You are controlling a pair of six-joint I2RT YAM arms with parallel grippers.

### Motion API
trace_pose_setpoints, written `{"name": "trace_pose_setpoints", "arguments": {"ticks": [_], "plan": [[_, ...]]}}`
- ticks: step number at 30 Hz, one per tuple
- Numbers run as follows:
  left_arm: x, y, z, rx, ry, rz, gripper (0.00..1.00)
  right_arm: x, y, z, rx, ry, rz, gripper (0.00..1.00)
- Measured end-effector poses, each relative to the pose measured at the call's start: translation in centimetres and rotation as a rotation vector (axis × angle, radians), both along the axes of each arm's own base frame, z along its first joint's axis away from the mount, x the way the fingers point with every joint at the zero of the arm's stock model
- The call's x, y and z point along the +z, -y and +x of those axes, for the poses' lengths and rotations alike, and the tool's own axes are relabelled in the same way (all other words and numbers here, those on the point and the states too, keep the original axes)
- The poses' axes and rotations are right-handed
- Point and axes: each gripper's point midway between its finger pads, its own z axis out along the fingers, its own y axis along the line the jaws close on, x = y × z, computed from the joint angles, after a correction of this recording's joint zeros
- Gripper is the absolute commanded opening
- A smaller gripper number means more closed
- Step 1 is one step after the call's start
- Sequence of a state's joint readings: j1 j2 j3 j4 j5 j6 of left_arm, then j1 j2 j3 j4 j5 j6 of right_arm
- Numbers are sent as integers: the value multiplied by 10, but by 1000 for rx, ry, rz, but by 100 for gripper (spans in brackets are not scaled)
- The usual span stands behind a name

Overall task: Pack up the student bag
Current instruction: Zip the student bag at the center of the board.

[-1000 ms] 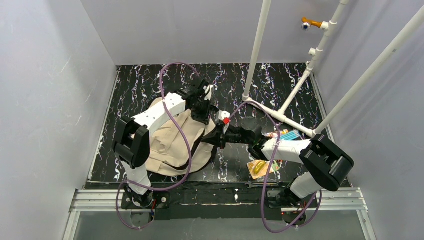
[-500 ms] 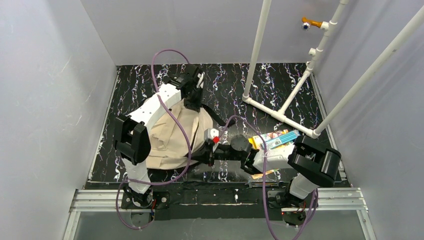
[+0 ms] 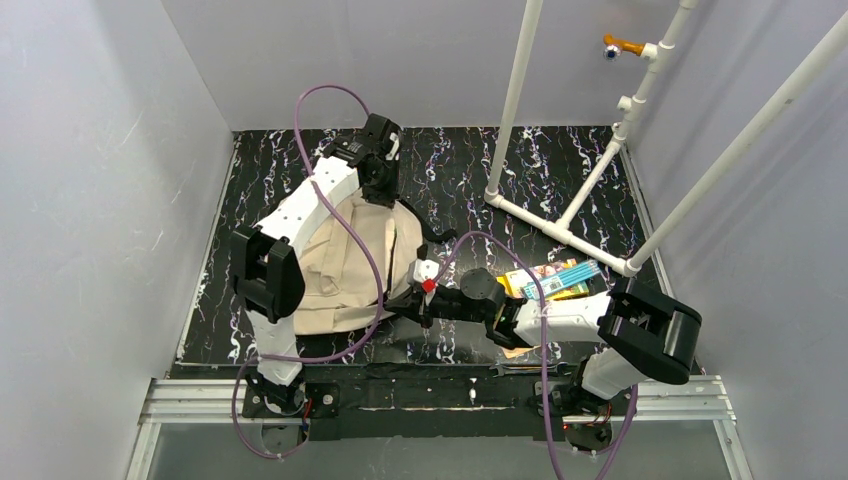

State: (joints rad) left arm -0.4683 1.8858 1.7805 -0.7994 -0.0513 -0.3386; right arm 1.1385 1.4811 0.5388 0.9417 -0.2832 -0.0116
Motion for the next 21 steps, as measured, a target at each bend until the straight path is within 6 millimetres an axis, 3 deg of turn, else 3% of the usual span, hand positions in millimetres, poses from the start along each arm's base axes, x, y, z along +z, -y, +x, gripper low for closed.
{"name": "trace_pose_setpoints", "arguments": {"ticks": [1, 4, 7, 9, 11, 14, 17, 21], "plan": [[1, -1, 2, 1, 4, 8, 10, 1, 0, 3, -14, 7, 0, 1], [4, -3, 6, -20, 19, 27, 58, -2, 1, 7, -18, 21, -19, 1], [14, -5, 20, -35, 85, 21, 74, -12, 3, -3, 38, 7, -58, 1], [15, -11, 18, -36, 101, 12, 75, -15, 4, -7, 72, 1, -69, 1], [10, -17, 3, -45, 80, -7, 75, -14, 5, -7, 93, -3, -71, 1], [-4, -18, -47, -104, 7, -70, 71, -13, 7, -3, 106, -7, -67, 1], [-9, -3, -93, -201, -39, -121, 69, -13, 10, 0, 111, -17, -69, 1], [-12, 15, -123, -302, -51, -153, 62, -14, 10, -2, 123, -23, -72, 1]]}}
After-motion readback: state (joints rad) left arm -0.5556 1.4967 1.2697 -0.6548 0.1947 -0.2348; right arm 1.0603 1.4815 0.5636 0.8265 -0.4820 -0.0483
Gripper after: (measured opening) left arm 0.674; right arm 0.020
